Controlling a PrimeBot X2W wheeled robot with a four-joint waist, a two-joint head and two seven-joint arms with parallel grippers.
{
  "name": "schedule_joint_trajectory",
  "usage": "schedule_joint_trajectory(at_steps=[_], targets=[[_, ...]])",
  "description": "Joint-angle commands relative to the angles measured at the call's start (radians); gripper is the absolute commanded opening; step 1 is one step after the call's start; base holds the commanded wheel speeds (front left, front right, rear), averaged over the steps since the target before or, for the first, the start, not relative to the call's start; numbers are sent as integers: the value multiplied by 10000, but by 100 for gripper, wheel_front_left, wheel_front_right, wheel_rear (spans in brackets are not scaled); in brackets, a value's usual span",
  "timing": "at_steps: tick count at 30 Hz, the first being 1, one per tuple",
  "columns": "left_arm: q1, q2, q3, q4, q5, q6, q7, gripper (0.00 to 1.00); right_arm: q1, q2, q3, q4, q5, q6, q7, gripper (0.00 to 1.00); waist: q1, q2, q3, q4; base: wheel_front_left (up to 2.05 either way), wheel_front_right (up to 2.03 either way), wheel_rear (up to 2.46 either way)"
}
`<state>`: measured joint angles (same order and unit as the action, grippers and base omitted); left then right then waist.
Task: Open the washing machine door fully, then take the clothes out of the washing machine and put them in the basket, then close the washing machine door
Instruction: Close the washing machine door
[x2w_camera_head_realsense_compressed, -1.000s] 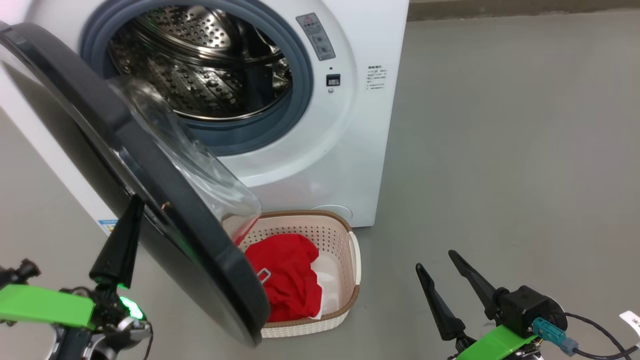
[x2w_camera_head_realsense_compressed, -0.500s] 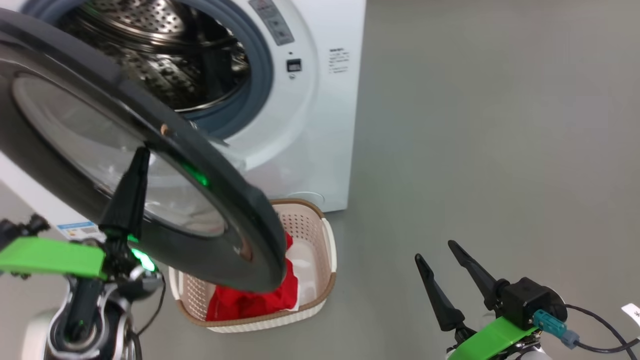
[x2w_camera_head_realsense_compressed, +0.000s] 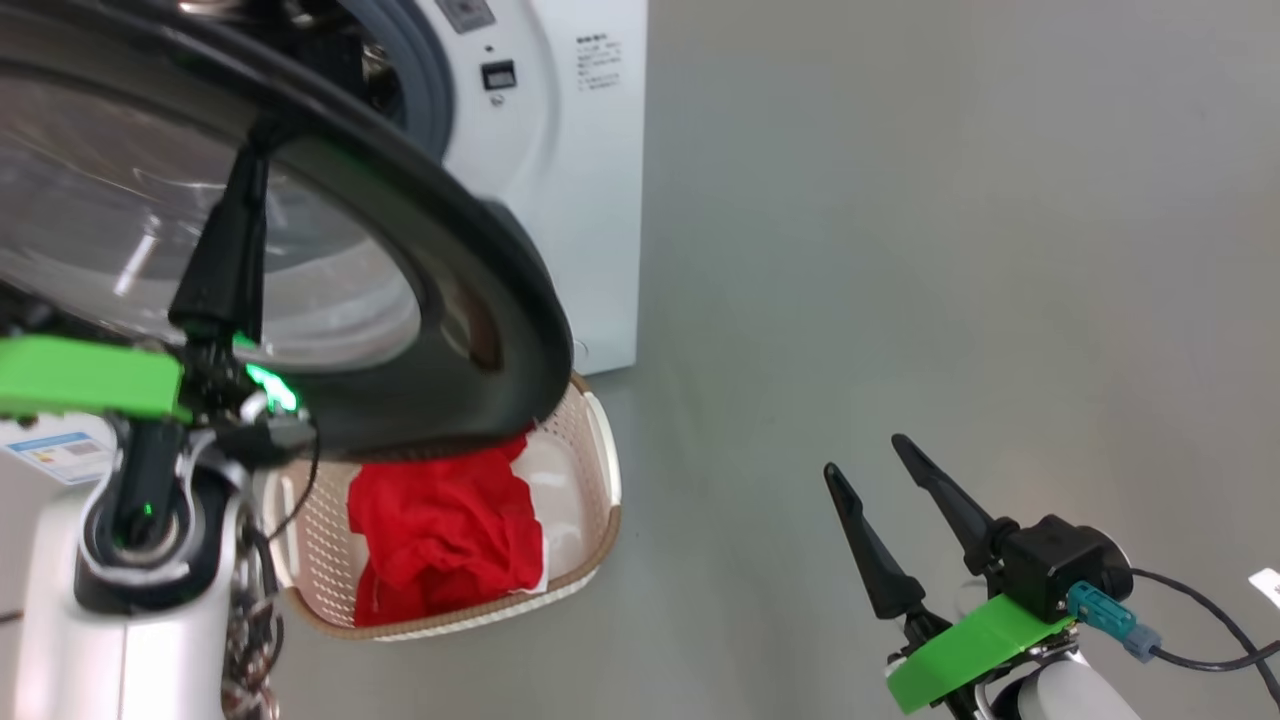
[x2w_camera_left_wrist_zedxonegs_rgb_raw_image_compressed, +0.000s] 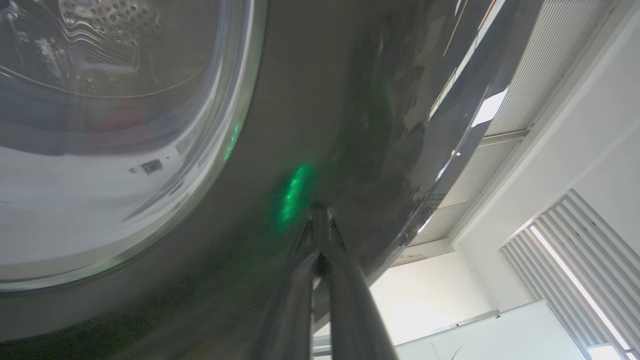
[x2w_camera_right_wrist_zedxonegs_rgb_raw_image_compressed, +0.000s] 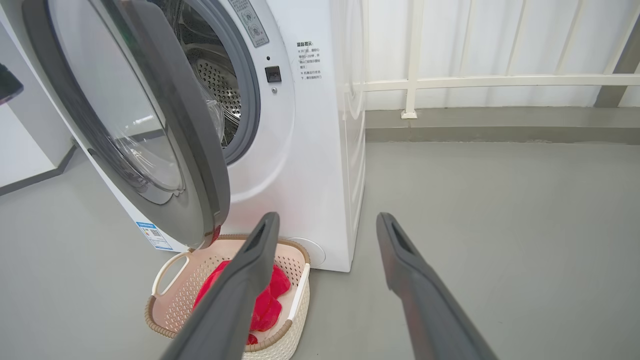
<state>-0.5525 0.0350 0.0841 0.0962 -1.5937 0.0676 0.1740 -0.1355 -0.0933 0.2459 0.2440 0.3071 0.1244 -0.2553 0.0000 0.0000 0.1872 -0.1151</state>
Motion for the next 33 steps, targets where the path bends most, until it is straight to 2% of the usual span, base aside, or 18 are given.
schedule_joint_trajectory(at_steps=[1,11,19,20,21,22,28,33], targets=[[-545,177,185,-90,-14,-169,-35,0,-305,-36,242,-266,-55,63,-65,100,0,0,280,-230,0,0,0],[-2067,344,306,1214,-75,-509,-27,0,-463,-65,168,-344,-125,63,-65,100,0,0,834,-503,0,0,0],[-2512,343,361,1566,-217,-805,48,0,-618,-12,162,-365,-144,63,-65,100,0,0,1098,-549,0,0,0],[-2496,351,380,1589,-222,-834,49,23,-628,-1,152,-358,-148,63,-65,100,0,0,1099,-545,0,0,0],[-2460,362,392,1603,-231,-861,67,68,-635,11,146,-343,-148,63,-65,100,0,0,1086,-540,0,0,0],[-2412,365,381,1588,-269,-896,143,100,-639,22,143,-324,-142,63,-65,100,0,0,1061,-533,0,0,0],[-1761,393,370,1234,-324,-1033,357,100,-568,52,102,-251,-108,63,-65,100,0,0,684,-366,0,0,0],[-900,446,461,809,-41,-1041,117,100,-444,48,109,-187,-37,63,-65,100,0,0,196,-175,0,0,0]])
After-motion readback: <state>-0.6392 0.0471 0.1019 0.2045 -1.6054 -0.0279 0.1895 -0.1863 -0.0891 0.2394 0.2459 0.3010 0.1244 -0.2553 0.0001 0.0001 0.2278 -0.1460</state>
